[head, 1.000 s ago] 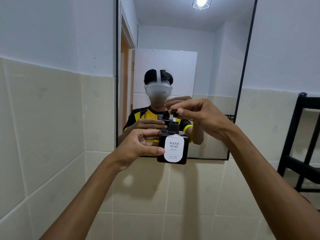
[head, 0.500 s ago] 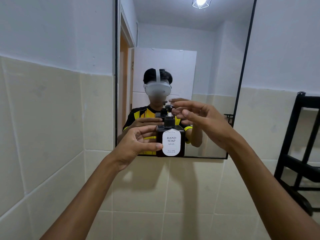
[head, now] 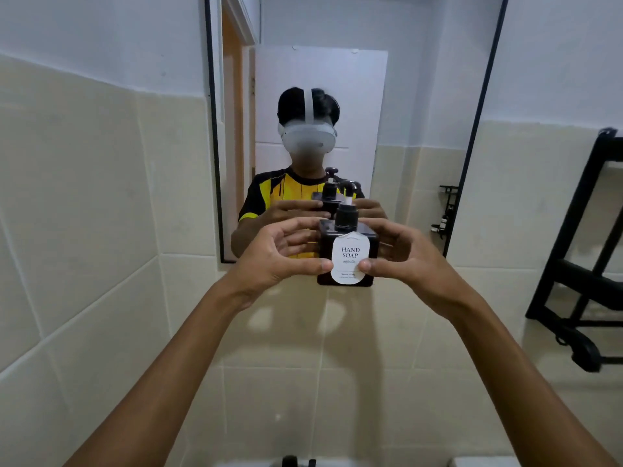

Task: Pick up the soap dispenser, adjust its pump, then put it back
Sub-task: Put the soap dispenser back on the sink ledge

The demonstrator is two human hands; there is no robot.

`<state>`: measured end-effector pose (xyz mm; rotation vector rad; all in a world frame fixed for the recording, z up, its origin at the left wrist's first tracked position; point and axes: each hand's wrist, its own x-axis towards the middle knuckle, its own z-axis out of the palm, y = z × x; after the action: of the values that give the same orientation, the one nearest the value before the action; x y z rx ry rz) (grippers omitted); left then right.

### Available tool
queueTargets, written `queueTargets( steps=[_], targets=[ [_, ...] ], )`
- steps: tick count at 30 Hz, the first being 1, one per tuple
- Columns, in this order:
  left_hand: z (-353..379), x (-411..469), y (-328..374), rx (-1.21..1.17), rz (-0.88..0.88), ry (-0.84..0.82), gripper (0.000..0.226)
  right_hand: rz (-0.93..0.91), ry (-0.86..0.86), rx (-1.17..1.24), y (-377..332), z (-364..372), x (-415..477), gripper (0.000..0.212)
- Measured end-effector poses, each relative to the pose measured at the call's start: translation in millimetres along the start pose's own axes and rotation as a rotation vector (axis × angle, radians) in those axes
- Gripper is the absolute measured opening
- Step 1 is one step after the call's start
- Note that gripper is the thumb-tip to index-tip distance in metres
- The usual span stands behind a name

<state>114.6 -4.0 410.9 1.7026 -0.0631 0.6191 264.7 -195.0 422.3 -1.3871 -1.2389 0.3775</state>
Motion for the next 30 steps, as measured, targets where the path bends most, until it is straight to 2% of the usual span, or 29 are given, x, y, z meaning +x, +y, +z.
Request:
queueTargets(
  steps=[8, 13, 18, 23, 30],
  targets=[
    [26, -34, -64, 0.078, -0.151, 0.041, 0.067, 0.138, -0.053, 0.049, 57, 7, -47, 0.065],
    [45, -61, -118, 0.105, -0.342, -0.022, 0.067, 0.314, -0.072, 0.091, 114, 13, -87, 0.071],
    [57, -83, -180, 0.132, -0.516, -0.009, 0.069, 0.473, -0.095, 0.073, 178, 24, -114, 0.075],
    [72, -99, -241, 0.176, -0.638, -0.075, 0.072, 0.595, -0.135, 0.036, 244, 33, -135, 0.077],
    [91, -108, -329, 0.426, -0.730, -0.233, 0.083, 0.718, -0.182, -0.039, 335, 45, -158, 0.084]
  ],
)
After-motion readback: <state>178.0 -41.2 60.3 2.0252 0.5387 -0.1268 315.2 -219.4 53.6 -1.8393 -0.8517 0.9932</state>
